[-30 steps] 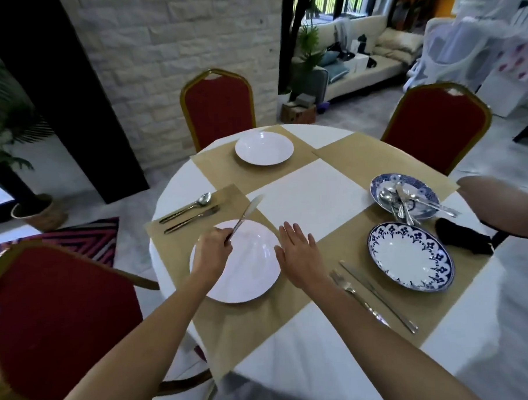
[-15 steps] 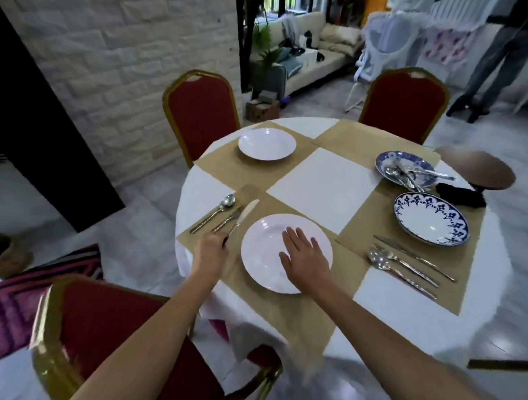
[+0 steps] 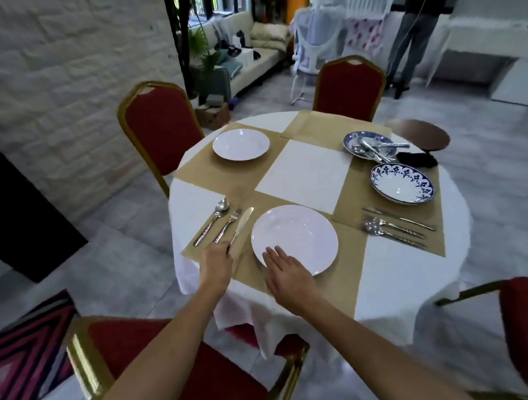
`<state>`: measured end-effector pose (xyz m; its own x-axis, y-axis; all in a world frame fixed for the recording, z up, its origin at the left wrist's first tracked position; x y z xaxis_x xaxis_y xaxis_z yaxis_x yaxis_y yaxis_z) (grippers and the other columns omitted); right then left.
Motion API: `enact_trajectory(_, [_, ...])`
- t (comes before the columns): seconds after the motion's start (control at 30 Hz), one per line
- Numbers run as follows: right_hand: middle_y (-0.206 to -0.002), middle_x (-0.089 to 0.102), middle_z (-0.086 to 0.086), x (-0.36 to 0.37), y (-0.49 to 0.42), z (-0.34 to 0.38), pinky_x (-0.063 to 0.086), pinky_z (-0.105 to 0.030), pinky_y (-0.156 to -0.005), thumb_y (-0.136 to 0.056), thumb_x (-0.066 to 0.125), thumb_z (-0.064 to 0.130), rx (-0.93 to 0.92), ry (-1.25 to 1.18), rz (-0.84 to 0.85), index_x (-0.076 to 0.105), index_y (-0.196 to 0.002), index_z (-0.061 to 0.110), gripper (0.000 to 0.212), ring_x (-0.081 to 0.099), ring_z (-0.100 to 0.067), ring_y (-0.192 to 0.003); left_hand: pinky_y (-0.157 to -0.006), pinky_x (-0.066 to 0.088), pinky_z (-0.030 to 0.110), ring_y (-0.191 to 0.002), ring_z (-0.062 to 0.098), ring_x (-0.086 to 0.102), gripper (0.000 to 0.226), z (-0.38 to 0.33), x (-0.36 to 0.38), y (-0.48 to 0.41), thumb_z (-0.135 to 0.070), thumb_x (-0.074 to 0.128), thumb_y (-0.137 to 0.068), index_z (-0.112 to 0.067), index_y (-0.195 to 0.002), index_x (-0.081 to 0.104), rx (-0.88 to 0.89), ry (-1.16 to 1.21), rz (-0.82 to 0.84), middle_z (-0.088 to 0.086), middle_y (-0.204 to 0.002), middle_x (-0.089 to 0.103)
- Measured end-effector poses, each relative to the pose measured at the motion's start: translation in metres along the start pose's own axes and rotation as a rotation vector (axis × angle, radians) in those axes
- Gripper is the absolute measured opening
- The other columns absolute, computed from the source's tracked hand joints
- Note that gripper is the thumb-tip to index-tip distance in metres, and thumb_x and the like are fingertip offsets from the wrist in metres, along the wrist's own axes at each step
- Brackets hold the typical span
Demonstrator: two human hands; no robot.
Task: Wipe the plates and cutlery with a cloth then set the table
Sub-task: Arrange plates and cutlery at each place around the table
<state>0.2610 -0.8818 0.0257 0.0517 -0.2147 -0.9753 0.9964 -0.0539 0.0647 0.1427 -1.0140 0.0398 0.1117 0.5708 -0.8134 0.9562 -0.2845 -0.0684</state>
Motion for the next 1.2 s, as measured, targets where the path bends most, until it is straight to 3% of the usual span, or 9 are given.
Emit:
enact_trajectory(0.17, [-0.133,0.060,-0.006,0.023,-0.008,0.024,0.053,-0.036,-0.094,-0.102,0.015,0.035,-0.004,0.033,0.030,0.064,-0.126,0.010,0.059,0.055,-0.023,-0.125,-0.046,0.027,0.026,-0.058,0.021,0.044,0.019,0.016,0.005,-0.022,0.008,0.049,-0.079,0.000,-0.063,0.052,0.033,0.026,0.073,0.010,-0.061,0.048])
enact_trajectory(0.27, [-0.128,0.064,-0.005,0.032,-0.011,0.039,0.054,-0.035,-0.091,-0.098,0.027,0.036,0.074,0.005,0.030,0.067,-0.121,0.012,0.052,0.059,-0.020,-0.121,-0.050,0.031,0.031,-0.063,0.022,0.048,0.016,0.022,0.010,-0.037,0.004,0.050,-0.083,-0.001,-0.068,0.057,0.059,-0.024,0.139,0.011,-0.065,0.052])
enact_trajectory(0.37, [-0.123,0.067,-0.003,0.050,-0.013,0.051,0.052,-0.032,-0.092,-0.103,0.010,0.034,0.165,-0.006,0.067,0.070,-0.117,0.013,0.065,0.061,-0.018,-0.117,-0.055,0.034,0.031,-0.067,0.030,0.055,0.020,0.033,0.025,-0.050,0.003,0.050,-0.083,-0.005,-0.066,0.054,0.123,-0.026,0.190,0.016,-0.069,0.058])
enact_trajectory(0.53, [-0.121,0.068,-0.005,0.075,-0.021,0.053,0.055,-0.035,-0.088,-0.089,0.034,0.038,0.391,0.014,0.142,0.069,-0.118,0.011,0.052,0.066,-0.020,-0.110,-0.055,0.034,0.035,-0.070,0.039,0.058,0.015,0.044,0.047,-0.058,0.006,0.048,-0.081,0.003,-0.069,0.056,0.155,-0.021,0.242,0.023,-0.069,0.058])
enact_trajectory(0.8, [-0.132,0.061,-0.007,0.092,-0.036,0.052,0.049,-0.045,-0.094,-0.086,0.034,0.045,0.539,0.014,0.171,0.060,-0.130,0.007,0.063,0.059,-0.025,-0.121,-0.066,0.040,0.034,-0.086,0.034,0.059,0.008,0.046,0.056,-0.065,-0.005,0.053,-0.083,-0.002,-0.088,0.058,0.160,-0.065,0.339,0.016,-0.090,0.063])
enact_trajectory(0.87, [-0.144,0.049,-0.011,0.092,-0.036,0.052,0.041,-0.046,-0.104,-0.088,0.022,0.047,0.560,0.038,0.166,0.047,-0.140,0.006,0.071,0.047,-0.027,-0.132,-0.071,0.044,0.035,-0.090,0.033,0.060,0.012,0.045,0.059,-0.068,-0.010,0.056,-0.084,-0.004,-0.093,0.059,0.176,-0.078,0.359,0.015,-0.095,0.063])
enact_trajectory(0.97, [-0.162,0.003,-0.008,0.090,-0.038,0.051,0.007,-0.042,-0.119,-0.082,-0.007,0.054,0.483,0.012,0.240,0.001,-0.154,0.009,0.085,0.003,-0.024,-0.149,-0.076,0.046,0.036,-0.095,0.032,0.059,0.017,0.040,0.059,-0.070,-0.018,0.059,-0.086,-0.005,-0.097,0.059,0.180,-0.108,0.388,0.014,-0.100,0.063])
enact_trajectory(1.07, [-0.162,-0.009,-0.005,0.084,-0.038,0.051,-0.001,-0.040,-0.120,-0.101,0.013,0.047,0.477,0.032,0.272,-0.009,-0.153,0.011,0.067,-0.008,-0.022,-0.149,-0.081,0.045,0.037,-0.099,0.030,0.057,0.027,0.041,0.059,-0.066,-0.027,0.061,-0.089,-0.007,-0.106,0.058,0.197,-0.105,0.397,0.013,-0.104,0.060])
enact_trajectory(1.2, [-0.162,-0.011,-0.005,0.086,-0.038,0.052,-0.001,-0.039,-0.120,-0.103,0.019,0.044,0.472,0.034,0.286,-0.011,-0.153,0.012,0.066,-0.010,-0.021,-0.149,-0.090,0.044,0.036,-0.112,0.030,0.053,0.029,0.050,0.061,-0.057,-0.024,0.049,-0.097,-0.017,-0.122,0.058,0.435,-0.050,0.428,0.009,-0.119,0.055])
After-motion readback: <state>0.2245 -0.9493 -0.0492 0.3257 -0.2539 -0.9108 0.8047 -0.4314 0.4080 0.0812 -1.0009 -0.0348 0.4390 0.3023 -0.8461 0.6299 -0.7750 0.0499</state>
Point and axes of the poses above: each hand's wrist, its own y-axis away from the middle knuckle, its own x-axis out of the palm, z = x × y, the point moved 6 cm from there along -y, towards the middle knuckle
